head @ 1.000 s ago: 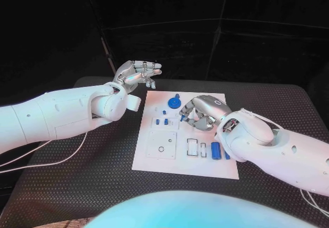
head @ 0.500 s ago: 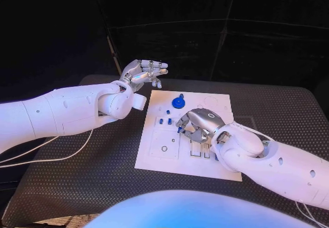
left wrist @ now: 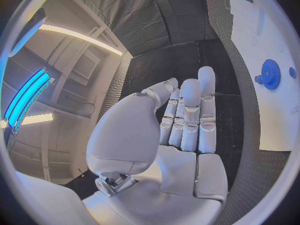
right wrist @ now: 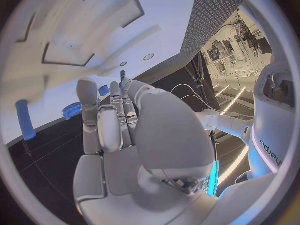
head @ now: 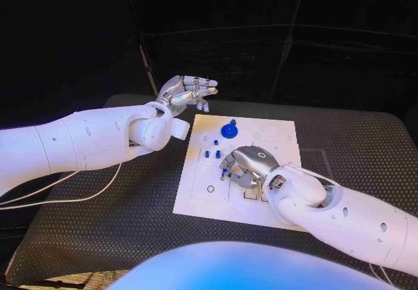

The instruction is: Assemble the parts on the task board

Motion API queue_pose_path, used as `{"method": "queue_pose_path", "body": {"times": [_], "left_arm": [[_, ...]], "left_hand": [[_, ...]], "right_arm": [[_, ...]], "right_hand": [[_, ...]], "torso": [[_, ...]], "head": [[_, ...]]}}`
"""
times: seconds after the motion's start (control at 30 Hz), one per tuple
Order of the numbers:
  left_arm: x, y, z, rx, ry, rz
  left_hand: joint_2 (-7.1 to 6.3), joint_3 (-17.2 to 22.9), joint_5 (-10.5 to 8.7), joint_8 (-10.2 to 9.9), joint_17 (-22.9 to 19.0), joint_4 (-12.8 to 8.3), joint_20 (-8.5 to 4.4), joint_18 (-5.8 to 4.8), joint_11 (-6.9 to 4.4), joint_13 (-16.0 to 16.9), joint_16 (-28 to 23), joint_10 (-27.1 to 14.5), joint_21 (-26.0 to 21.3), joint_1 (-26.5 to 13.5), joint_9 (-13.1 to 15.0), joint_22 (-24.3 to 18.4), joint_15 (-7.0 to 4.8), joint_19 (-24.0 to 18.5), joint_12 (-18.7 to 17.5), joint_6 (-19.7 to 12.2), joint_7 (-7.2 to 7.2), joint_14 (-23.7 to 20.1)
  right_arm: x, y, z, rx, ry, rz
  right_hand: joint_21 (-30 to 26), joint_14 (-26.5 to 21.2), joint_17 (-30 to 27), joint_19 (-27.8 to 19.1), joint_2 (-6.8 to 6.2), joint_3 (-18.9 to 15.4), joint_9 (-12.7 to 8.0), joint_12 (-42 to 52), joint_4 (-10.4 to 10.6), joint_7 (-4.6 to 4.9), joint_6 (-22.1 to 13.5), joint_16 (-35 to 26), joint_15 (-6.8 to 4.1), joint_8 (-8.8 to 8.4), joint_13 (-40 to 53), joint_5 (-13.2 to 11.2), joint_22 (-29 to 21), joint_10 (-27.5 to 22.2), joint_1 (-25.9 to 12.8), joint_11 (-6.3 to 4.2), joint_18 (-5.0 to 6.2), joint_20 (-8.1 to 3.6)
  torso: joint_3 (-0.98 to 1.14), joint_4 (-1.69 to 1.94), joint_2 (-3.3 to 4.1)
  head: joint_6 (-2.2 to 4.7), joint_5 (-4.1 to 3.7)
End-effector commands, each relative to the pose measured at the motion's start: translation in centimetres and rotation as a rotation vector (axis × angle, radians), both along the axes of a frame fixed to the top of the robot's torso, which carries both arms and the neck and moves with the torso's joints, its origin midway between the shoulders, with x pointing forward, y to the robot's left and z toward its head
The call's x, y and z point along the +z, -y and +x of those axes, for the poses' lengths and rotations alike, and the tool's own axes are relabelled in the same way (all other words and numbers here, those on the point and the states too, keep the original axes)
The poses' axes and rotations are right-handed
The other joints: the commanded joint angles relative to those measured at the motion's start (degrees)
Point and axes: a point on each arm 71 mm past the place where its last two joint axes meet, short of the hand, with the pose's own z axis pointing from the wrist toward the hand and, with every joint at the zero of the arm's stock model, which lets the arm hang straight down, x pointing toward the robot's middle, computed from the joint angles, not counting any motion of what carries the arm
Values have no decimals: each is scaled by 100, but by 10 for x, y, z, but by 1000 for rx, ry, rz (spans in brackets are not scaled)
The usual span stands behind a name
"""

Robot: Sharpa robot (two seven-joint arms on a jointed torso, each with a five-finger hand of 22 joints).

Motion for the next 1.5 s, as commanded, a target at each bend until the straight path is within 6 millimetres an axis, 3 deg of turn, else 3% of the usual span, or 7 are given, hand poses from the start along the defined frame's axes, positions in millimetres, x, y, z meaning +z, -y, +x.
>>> {"method": "queue_pose_path", "body": {"times": [0.03,1.5], "left_arm": [[2,1,0,-8,8,-10],[1,1,1,-10,2,-9]], "left_hand": [[31,8,-5,23,-5,-30,2,79,-16,4,-28,-40,-26,-23,-8,-5,-4,-48,37,-6,28,-41],[29,9,-5,13,-22,-38,8,78,-4,0,-36,-74,-38,-35,-11,-13,4,-61,43,-39,41,-63]], "right_arm": [[0,-3,-2,20,23,3],[-13,-5,-3,39,-27,-93]], "right_hand": [[25,267,12,49,1,26,6,20,-20,1,47,30,-33,7,6,21,2,45,-51,9,-40,8],[15,258,-35,33,1,19,1,7,-22,6,42,8,-30,-5,2,19,-27,42,-107,15,-36,8]], "torso": [[3,-2,-4],[-1,-1,-8]], "head": [[1,19],[1,35]]}}
